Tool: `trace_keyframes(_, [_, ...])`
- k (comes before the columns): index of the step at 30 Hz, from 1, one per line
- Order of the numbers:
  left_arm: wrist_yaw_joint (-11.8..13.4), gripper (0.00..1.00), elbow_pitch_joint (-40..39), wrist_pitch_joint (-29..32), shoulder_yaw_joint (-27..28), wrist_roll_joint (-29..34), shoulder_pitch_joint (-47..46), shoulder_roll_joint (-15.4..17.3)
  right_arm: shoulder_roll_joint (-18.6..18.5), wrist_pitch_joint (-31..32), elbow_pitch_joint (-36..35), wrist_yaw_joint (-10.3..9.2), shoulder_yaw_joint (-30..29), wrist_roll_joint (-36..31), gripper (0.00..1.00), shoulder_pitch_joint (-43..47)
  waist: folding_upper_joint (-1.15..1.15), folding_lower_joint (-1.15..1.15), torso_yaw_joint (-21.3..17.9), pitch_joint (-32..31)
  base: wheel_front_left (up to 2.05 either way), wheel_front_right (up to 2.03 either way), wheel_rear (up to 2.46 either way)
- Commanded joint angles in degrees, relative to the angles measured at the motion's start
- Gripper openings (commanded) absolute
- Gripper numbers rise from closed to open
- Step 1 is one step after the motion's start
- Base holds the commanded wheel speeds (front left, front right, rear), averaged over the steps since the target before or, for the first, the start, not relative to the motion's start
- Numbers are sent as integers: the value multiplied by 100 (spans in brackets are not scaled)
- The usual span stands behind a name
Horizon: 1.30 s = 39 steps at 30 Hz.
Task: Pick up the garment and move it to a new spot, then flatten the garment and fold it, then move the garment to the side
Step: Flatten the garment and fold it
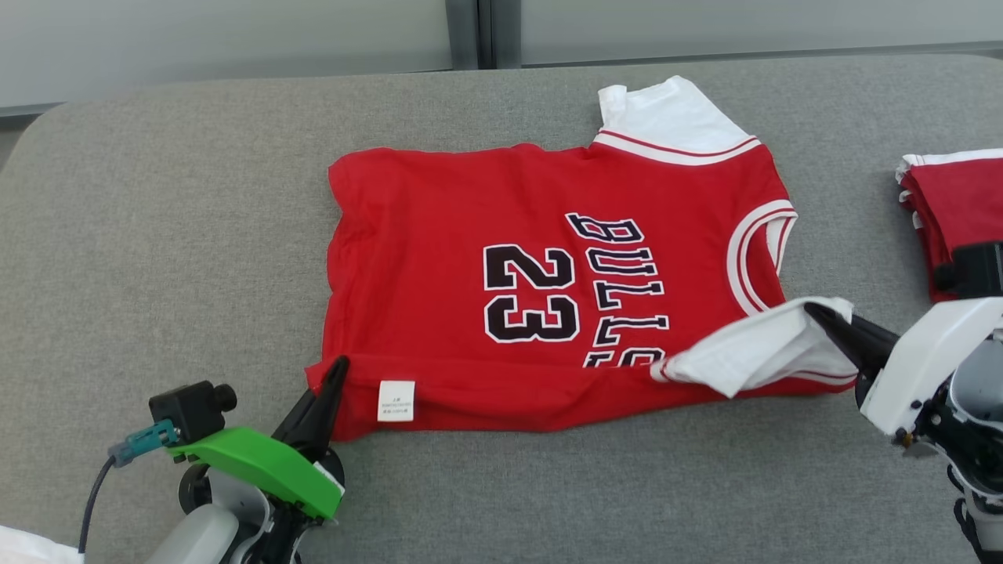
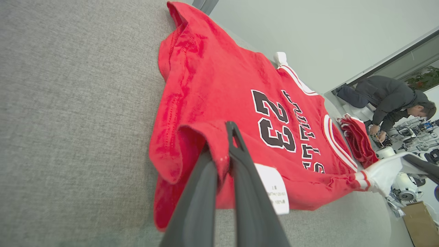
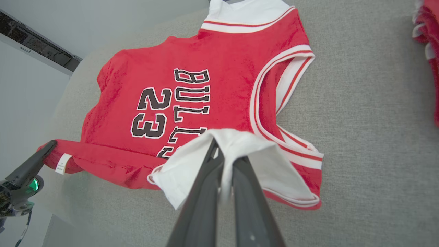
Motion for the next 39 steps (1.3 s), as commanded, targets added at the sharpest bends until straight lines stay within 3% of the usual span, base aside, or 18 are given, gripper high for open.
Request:
trace_keyframes(1, [42,0,99,36,-20,63,-153,-48,-42,-162,102,-1,47,-60,0,-207,0,0,34,65,0,0,0])
trace_keyframes(13, [45,0,887,-174,-1,248,-862,-403,-195,-1145,1058,-1,373,-228,0,-1180,0,0,117,391,0,0,0])
trace_keyframes(22, [-12,0,1209,-304,17,324,-1210,-513,-256,-1381,1569,-1,615,-167,0,-1620,0,0,119,600,0,0,0])
trace_keyframes(23, [-16,4,1243,-322,34,330,-1234,-529,-214,-1442,1618,-1,611,-167,50,-1667,0,0,120,612,0,0,0])
trace_keyframes(24, [-19,53,1288,-364,66,339,-1254,-549,-159,-1512,1673,-1,630,-138,100,-1709,0,0,122,621,0,0,0])
trace_keyframes(25, [-18,100,1321,-388,85,336,-1267,-578,-138,-1541,1708,-1,668,-122,100,-1727,0,0,125,624,0,0,0])
trace_keyframes(34, [-52,100,1452,-593,231,650,-1102,-668,-59,-2368,1651,-1,676,157,100,-1821,0,0,124,474,0,0,0])
trace_keyframes(39, [101,100,1228,-628,490,1097,-803,-656,-245,-2661,1571,-1,635,22,100,-1450,0,0,153,345,0,0,0])
